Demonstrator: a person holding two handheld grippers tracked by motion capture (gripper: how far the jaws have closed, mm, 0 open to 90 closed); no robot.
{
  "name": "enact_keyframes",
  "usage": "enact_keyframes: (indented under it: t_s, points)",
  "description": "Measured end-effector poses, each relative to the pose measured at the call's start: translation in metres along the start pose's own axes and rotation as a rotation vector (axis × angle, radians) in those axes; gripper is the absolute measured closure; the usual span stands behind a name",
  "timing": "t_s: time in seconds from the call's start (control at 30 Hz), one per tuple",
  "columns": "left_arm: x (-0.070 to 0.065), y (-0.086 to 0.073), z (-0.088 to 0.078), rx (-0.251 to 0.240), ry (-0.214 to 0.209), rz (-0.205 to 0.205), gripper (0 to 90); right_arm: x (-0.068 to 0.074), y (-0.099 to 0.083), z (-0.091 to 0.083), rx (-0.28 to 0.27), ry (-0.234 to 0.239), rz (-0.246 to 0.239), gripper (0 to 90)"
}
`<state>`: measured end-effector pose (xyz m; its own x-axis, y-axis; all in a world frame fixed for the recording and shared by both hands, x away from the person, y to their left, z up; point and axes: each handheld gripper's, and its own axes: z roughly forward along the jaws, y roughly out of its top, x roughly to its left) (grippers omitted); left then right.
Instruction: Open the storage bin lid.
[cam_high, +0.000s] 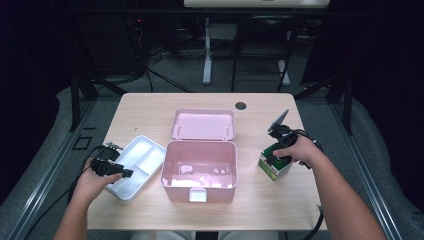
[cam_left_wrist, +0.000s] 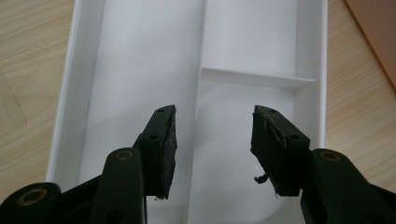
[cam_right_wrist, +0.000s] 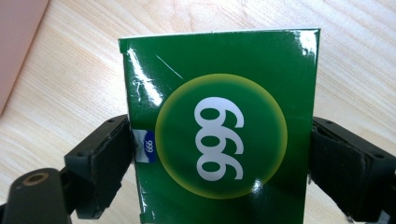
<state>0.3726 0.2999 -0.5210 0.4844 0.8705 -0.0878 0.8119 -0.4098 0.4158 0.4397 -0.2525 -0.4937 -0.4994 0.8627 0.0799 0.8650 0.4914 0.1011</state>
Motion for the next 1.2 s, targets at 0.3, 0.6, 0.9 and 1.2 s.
enact_keyframes:
  t_s: [0.3,0.6,0.9,1.2]
  points:
    - [0.001,-0.001,-0.002,-0.008,0.0,-0.006,50.2,0.001,0.002,0.004,0.014,-0.014,-0.01,12.9]
    - [0.0,0.0,-0.002,-0.009,-0.002,-0.004,50.2,0.001,0.002,0.003,0.014,-0.014,-0.01,14.5]
    - [0.001,-0.001,-0.001,-0.008,-0.002,-0.005,50.2,0.0,0.001,-0.001,0.01,0.0,0.003,15.4]
    - [0.001,-0.001,0.0,-0.007,-0.003,-0.004,50.2,0.005,0.002,-0.016,0.003,0.009,-0.012,15.4]
